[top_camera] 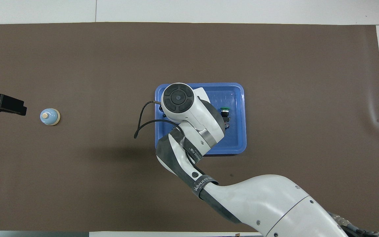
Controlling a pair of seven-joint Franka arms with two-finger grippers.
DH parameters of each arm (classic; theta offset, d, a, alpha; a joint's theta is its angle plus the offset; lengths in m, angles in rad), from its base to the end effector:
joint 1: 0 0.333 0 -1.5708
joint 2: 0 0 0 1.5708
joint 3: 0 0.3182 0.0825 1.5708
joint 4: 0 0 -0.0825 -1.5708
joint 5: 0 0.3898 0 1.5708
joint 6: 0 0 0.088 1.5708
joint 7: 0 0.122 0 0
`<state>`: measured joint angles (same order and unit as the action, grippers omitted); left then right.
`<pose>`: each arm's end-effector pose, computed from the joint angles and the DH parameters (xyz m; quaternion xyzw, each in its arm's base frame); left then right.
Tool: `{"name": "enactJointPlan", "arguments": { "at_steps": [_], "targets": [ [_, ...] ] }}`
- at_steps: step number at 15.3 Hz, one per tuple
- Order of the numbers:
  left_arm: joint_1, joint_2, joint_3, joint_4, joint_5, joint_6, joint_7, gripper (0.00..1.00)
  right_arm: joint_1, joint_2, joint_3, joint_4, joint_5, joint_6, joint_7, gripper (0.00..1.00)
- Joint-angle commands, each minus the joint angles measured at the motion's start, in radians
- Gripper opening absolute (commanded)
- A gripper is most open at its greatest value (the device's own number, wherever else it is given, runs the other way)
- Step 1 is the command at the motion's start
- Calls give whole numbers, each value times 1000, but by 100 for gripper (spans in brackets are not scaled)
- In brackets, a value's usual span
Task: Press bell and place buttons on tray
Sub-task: 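Carry the yellow button into the tray, release, withdraw the right gripper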
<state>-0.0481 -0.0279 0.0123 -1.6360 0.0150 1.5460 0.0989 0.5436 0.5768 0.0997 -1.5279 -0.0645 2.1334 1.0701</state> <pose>0.5462 -0.0176 0.5941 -0.9972 0.0673 0.0313 0.0063 0.5777 0.4159 0.3095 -0.9789 0.2036 -0.0108 0.0117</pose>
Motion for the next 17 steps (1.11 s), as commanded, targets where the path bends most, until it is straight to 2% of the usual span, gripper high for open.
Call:
{"name": "enactJointPlan", "arguments": {
  "at_steps": [1, 6, 7, 8, 9, 10, 11, 13, 17],
  "targets": [
    [-6, -7, 6, -4, -4, 8, -11, 100, -103, -84, 11, 18, 35, -110, -19, 100],
    [-18, -10, 3, -16, -3, 19, -15, 100, -296, -210, 8, 15, 88, -272, -365, 100],
    [-10, -20, 2, -36, -3, 64, -16, 90, -329, -230, 6, 15, 88, -298, -437, 100],
    [-7, -21, 3, -48, -3, 97, -11, 49, -368, -250, 5, 15, 88, -331, -531, 100],
    [-6, -24, 6, -60, -3, 108, -13, 18, -404, -268, 3, 17, 85, -366, -623, 100],
    [0, -26, 8, -68, -3, 115, -13, 0, -447, -287, 5, 17, 84, -395, -701, 100],
    [16, -24, 9, -77, -3, 124, -11, 0, -482, -310, 6, 17, 84, -424, -772, 100],
    [62, -29, 9, -160, -3, 210, -7, 0, -528, -369, 6, 6, 84, -473, -872, 100],
    [106, 12, 9, -304, -1, 406, 15, 0, -576, -518, 6, -37, 81, -591, -941, 100]
  ]
}}
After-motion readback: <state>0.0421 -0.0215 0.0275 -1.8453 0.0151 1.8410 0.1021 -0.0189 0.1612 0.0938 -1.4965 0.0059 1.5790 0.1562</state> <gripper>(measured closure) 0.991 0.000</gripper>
